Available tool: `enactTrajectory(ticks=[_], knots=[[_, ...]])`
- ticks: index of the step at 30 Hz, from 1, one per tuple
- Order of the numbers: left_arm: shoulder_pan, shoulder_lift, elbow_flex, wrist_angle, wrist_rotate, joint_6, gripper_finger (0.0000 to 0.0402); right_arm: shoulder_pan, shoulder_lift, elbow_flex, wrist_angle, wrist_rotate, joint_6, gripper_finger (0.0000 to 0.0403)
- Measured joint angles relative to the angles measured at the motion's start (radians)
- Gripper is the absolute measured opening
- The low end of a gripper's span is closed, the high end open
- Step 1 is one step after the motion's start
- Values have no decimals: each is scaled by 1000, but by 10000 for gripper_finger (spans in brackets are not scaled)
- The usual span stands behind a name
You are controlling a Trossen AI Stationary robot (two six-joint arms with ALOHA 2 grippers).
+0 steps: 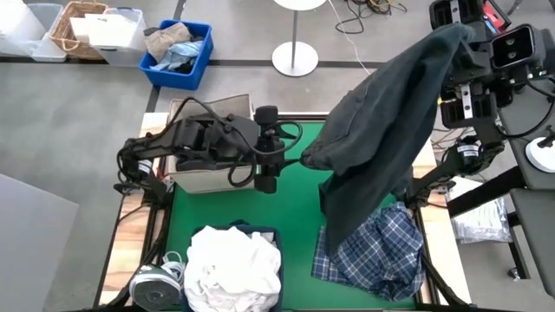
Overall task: Sort clothes
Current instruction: Put the dark long pants into the white laundry organizer
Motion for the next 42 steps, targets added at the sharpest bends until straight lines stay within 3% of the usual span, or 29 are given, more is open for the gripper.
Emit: enactTrajectory(ticks=[21,26,34,38,42], knots=[[-70,6,-13,58,4,-97,229,-2,13,0,-5,22,-45,9],[-73,13,-19,104,-140,-114,256,-2,15,0,-2,21,-43,9],[-73,53,-20,146,-184,-111,295,-2,15,0,2,20,-24,9],[-68,81,-18,187,-280,-114,294,-1,15,0,2,16,-19,9],[-60,101,-15,232,-296,-62,272,-1,15,0,3,12,7,9]])
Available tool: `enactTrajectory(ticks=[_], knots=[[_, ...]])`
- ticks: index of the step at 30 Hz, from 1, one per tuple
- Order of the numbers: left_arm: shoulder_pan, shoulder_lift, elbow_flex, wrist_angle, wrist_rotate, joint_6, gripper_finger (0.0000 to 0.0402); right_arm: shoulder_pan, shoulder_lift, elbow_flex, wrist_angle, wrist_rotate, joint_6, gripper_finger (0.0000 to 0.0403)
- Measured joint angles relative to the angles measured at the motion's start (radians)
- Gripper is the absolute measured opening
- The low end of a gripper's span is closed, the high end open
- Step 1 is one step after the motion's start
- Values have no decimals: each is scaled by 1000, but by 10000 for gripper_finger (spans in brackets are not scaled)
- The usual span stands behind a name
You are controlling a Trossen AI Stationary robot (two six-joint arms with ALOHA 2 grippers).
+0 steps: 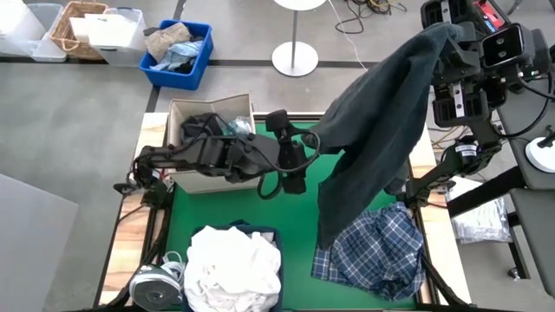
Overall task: Sort clothes
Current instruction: Put the dark long pants into the white laundry organizer
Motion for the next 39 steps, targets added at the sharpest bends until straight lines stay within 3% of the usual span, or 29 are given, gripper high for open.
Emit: enactTrajectory(ticks=[5,11,13,15,20,23,27,30,34,39], knots=[[1,5,3,26,-21,30,200,0,-2,0,-4,-1,27,9],[2,4,4,32,-39,42,46,0,-5,0,-27,-1,38,9],[-3,-1,4,29,-42,53,14,0,-11,0,-70,1,39,9],[-19,-14,4,26,-65,58,11,0,-23,0,-139,16,37,9],[-91,-95,15,24,-246,151,2,0,-77,0,-396,42,34,9],[-123,-158,16,57,-221,189,1,0,-110,1,-600,44,45,9],[-127,-228,18,133,-92,191,1,0,-124,1,-858,60,78,9],[-125,-255,18,195,-74,216,0,0,-117,1,-1032,75,82,9],[-114,-260,18,238,-94,277,0,0,-109,0,-1201,294,100,21],[-82,-250,17,238,-308,300,0,-1,-102,1,-1409,509,149,76]])
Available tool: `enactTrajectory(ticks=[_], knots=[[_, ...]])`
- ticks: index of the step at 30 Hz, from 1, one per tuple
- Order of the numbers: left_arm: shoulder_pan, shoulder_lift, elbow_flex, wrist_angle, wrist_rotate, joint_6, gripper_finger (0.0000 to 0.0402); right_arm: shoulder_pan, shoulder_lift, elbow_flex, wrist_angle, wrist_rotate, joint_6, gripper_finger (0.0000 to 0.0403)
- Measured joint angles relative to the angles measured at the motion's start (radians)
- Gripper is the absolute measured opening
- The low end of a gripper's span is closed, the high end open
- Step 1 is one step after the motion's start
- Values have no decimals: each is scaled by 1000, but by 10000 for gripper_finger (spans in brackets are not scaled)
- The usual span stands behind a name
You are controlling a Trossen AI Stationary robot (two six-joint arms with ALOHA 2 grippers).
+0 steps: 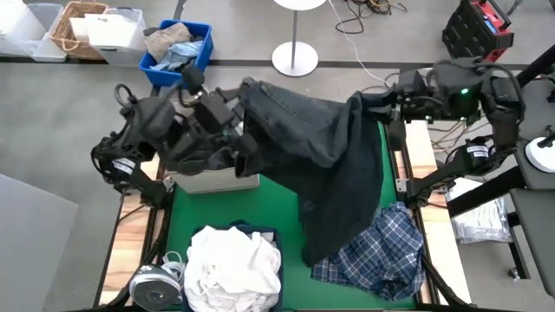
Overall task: Sort clothes
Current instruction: Put the dark long pants into the white laundry organizer
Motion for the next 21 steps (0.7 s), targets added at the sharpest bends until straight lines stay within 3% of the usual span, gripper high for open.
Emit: enactTrajectory(ticks=[4,8,12,16,21], knots=[[28,23,0,-9,-172,27,0,0,7,0,-113,76,67,143],[52,41,-1,-7,-280,45,0,0,7,0,-140,77,135,206],[83,49,-1,-7,-453,56,0,0,6,0,-166,22,240,263],[96,50,-1,4,-485,49,0,1,2,0,-250,-16,275,311],[115,51,-1,12,-583,42,0,1,-5,-4,-235,-108,268,346]])
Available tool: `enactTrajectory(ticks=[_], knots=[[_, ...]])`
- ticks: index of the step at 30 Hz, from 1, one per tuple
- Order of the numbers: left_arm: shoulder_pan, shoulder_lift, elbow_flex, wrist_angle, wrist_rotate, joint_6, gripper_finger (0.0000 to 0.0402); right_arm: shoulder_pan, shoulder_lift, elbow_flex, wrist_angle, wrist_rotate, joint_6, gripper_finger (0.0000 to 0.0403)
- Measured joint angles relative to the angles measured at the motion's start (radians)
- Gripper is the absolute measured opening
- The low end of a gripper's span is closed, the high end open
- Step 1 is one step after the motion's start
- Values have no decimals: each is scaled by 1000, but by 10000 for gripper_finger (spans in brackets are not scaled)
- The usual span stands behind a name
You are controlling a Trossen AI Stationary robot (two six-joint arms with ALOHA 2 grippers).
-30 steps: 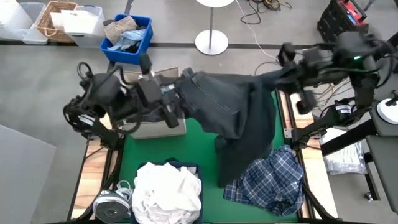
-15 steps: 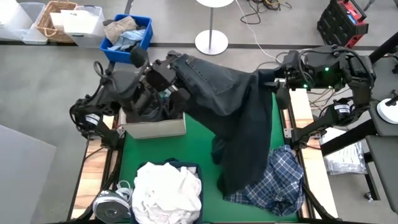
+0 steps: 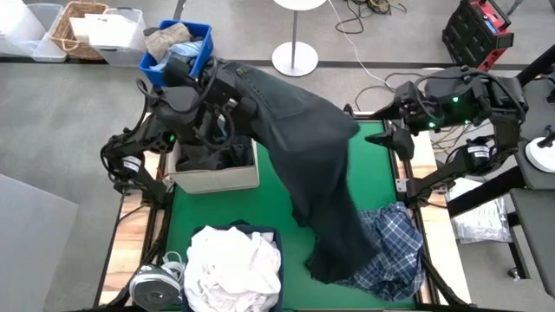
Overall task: Sort clothes
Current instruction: Put the dark long pants into the white laundry organizer
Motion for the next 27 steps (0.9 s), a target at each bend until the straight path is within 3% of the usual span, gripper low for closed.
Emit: enactTrajectory(ticks=[7,13,15,20,27], knots=[[1,25,0,7,63,-84,0,0,44,1,184,78,-171,352],[2,84,0,-8,214,-38,0,24,143,2,327,78,-356,350],[13,105,-1,-19,188,-17,0,35,165,2,334,78,-374,347],[82,153,-1,-21,-7,29,0,74,205,3,405,80,-398,334],[99,182,0,-6,21,34,0,92,295,4,414,201,-391,321]])
